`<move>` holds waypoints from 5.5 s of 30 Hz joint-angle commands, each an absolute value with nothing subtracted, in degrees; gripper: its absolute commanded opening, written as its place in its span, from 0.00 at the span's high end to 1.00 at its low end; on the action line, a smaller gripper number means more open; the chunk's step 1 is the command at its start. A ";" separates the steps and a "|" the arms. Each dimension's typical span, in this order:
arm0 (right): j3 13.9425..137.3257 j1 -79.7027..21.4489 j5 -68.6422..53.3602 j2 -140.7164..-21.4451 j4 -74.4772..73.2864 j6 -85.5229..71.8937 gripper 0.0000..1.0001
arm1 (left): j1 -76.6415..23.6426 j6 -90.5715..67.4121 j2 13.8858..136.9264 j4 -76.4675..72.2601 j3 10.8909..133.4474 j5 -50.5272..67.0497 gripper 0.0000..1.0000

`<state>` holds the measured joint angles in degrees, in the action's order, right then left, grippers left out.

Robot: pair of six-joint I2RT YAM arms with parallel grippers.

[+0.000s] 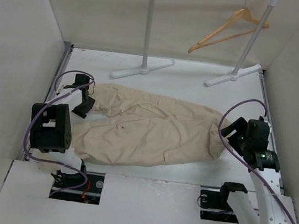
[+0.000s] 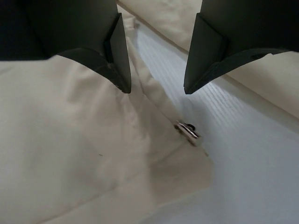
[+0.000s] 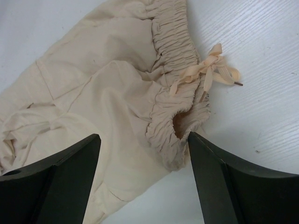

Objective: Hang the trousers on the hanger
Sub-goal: Flatten out the trousers at the center of the board.

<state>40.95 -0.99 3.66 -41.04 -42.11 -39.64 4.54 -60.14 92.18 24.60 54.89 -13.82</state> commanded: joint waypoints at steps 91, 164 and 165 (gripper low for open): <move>69.60 19.64 6.77 -92.80 -6.24 -44.82 0.92 | 24.66 -52.30 99.22 11.87 74.35 8.43 1.00; 34.19 -18.41 -2.20 -51.16 -18.19 -45.88 0.30 | 19.56 -54.84 98.00 10.82 54.58 -2.63 0.69; 33.67 -18.41 -2.02 -50.80 -18.37 -45.97 0.31 | 19.56 -54.84 98.26 9.94 54.67 -2.72 0.72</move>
<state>34.96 -17.76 -1.61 -52.42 -19.14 -46.46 19.38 -53.56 96.42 12.64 54.52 -1.72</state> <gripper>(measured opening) 0.698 0.296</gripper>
